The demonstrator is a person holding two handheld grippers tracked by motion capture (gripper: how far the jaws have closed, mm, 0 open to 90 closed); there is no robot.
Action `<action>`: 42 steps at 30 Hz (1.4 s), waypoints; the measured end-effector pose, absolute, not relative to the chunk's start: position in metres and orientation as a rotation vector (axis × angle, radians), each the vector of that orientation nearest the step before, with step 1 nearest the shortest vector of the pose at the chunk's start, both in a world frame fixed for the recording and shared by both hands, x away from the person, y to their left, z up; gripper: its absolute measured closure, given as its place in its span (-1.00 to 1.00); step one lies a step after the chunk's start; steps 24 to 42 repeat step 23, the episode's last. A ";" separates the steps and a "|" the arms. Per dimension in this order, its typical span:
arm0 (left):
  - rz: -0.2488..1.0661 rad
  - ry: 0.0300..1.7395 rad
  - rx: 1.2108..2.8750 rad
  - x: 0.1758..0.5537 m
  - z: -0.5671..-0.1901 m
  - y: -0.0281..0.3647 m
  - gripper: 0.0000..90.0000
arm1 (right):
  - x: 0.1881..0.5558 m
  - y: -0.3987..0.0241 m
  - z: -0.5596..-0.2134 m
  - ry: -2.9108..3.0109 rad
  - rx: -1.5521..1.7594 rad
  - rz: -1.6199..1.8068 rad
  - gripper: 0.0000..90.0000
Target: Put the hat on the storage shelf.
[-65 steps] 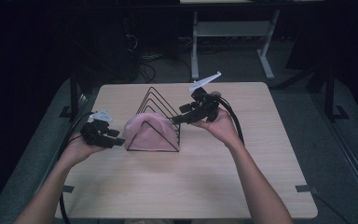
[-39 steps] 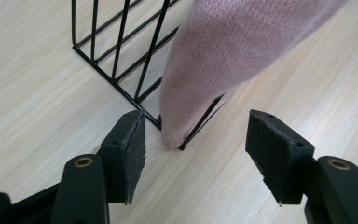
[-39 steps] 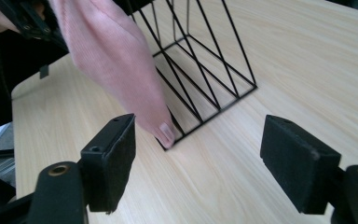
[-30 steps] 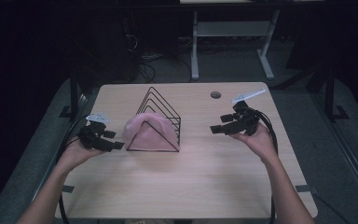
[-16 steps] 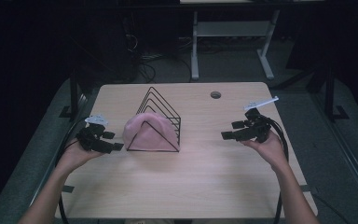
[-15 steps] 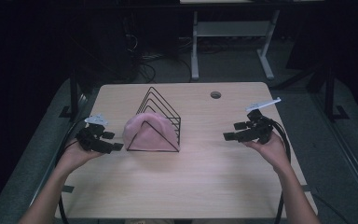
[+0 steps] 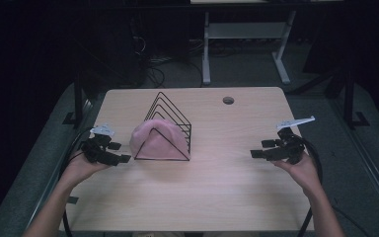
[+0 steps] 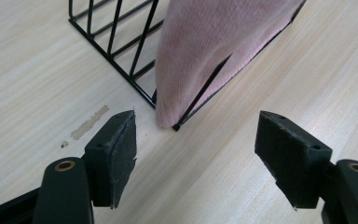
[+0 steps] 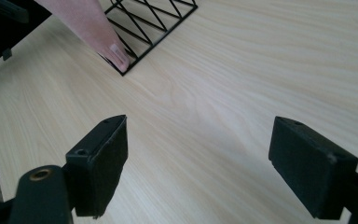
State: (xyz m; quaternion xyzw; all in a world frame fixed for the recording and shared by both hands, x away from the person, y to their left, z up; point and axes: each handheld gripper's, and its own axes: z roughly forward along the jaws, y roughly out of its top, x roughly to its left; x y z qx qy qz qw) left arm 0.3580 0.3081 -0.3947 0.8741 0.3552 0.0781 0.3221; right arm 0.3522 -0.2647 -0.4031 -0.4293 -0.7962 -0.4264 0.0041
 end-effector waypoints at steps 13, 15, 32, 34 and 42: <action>0.223 0.932 2.334 0.344 -0.409 0.300 -0.38 | 0.327 -0.291 -0.426 -2.478 -1.439 -1.310 -0.57; 0.224 0.932 2.331 0.343 -0.411 0.300 -0.38 | 0.324 -0.293 -0.428 -2.478 -1.442 -1.307 -0.57; 0.305 0.984 2.146 0.313 -0.416 0.303 -0.37 | 0.281 -0.293 -0.439 -2.548 -1.456 -1.300 -0.60; 0.305 0.984 2.146 0.313 -0.416 0.303 -0.37 | 0.281 -0.293 -0.439 -2.548 -1.456 -1.300 -0.60; 0.305 0.984 2.146 0.313 -0.416 0.303 -0.37 | 0.281 -0.293 -0.439 -2.548 -1.456 -1.300 -0.60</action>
